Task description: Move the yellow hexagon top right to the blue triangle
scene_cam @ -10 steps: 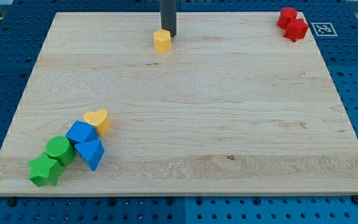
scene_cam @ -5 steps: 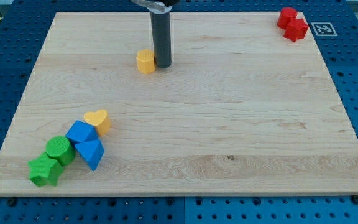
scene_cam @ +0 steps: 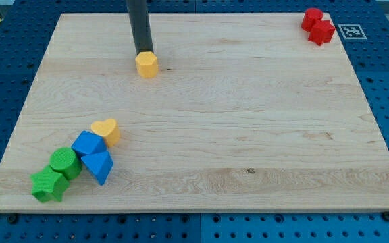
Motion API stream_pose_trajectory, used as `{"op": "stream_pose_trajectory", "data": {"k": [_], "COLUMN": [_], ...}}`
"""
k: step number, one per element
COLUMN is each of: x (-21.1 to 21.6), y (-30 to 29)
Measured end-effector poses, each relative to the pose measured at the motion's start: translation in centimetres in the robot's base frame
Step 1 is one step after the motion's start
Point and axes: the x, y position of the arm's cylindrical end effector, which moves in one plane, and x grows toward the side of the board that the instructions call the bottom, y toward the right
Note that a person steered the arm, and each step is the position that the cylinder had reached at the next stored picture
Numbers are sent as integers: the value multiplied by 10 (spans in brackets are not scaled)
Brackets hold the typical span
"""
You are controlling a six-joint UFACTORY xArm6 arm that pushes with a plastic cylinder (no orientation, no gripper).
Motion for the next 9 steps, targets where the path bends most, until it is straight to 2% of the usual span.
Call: {"op": "stream_pose_trajectory", "data": {"k": [4, 5, 7, 9], "x": [65, 78, 133, 147], "y": [10, 31, 62, 125]}}
